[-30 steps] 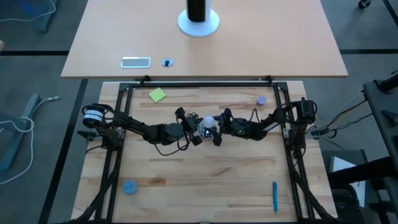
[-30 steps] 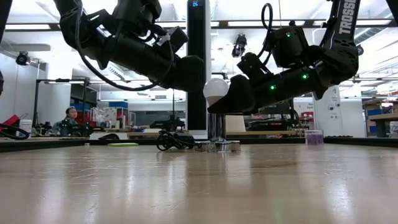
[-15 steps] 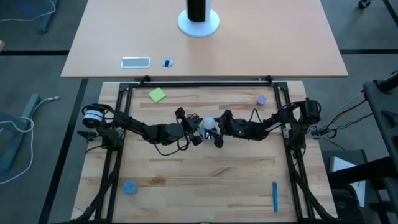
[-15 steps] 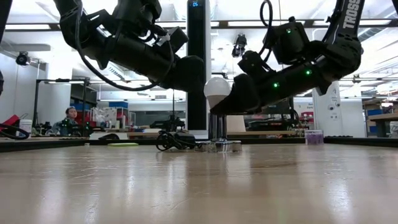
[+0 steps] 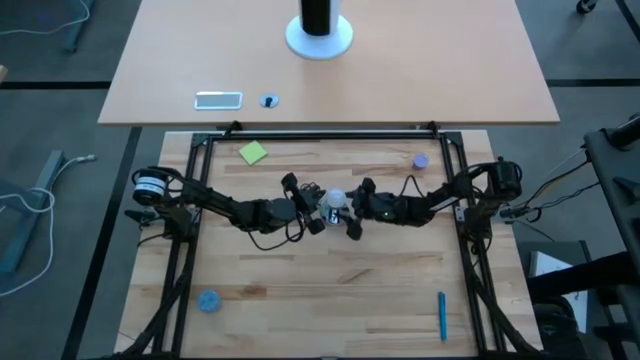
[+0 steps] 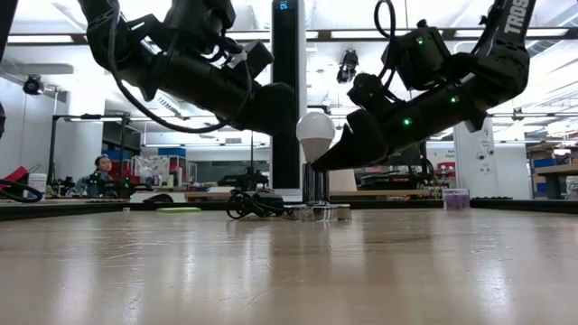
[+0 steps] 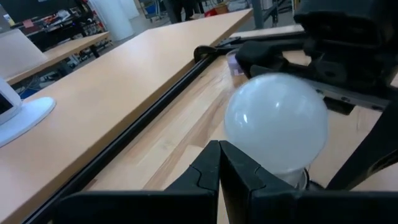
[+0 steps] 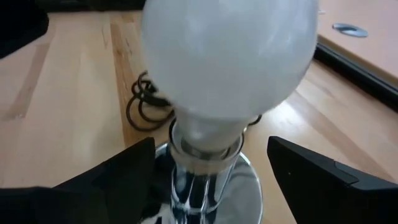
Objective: Screw lightbulb
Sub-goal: Insert the white lightbulb into the silver lamp
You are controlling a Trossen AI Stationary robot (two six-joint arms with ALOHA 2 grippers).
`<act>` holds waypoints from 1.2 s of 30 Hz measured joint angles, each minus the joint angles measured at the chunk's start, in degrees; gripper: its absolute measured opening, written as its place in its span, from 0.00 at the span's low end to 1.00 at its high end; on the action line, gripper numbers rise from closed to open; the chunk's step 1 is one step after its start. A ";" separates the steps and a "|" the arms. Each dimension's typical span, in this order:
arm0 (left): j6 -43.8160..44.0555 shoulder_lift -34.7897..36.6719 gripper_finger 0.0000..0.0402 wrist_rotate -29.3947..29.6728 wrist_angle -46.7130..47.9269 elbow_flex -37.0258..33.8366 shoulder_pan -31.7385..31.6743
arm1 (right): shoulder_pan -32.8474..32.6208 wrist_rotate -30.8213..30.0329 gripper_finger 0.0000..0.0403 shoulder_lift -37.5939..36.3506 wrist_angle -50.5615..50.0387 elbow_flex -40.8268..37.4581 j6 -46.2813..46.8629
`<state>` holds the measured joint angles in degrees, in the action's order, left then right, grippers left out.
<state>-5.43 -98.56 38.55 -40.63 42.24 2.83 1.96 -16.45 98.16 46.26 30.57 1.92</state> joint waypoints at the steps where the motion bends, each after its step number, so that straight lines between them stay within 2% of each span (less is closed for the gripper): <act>1: 0.01 0.10 0.00 0.10 0.79 0.00 0.00 | 0.00 0.00 0.77 -0.20 -0.89 0.00 0.28; 5: 0.61 1.18 0.00 2.77 3.96 -0.04 0.11 | 0.00 -0.02 0.77 -0.72 -3.92 0.00 1.04; 11: 2.16 5.18 0.00 3.08 12.29 -0.04 0.11 | -0.24 -0.02 0.76 -3.45 -10.17 0.00 1.13; 17: 9.85 11.80 0.00 2.99 28.12 -0.29 0.67 | -0.35 -0.02 0.76 -10.25 -23.00 0.00 2.77; 21: 9.22 16.36 0.00 0.34 29.15 -1.69 2.42 | 0.12 -0.04 0.71 -15.59 -29.05 0.00 2.83; 24: 8.93 18.03 0.00 -4.87 27.46 -2.72 3.25 | 0.68 -0.15 0.62 -18.97 -29.67 0.00 2.73; 27: 8.89 18.02 0.00 -8.55 26.03 -3.07 3.97 | 0.85 -0.20 0.49 -21.17 -29.33 0.04 1.35; 34: 5.39 16.91 0.00 -10.00 25.77 -2.95 4.90 | 0.83 -0.17 0.15 -23.16 -29.73 0.04 0.47; 36: 4.68 16.95 0.00 -12.16 25.60 -2.95 4.90 | 0.83 -0.15 0.06 -23.45 -29.89 0.04 0.07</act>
<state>-0.75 -81.60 26.39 -15.02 39.29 7.73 2.79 -16.60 74.71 16.37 30.61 1.99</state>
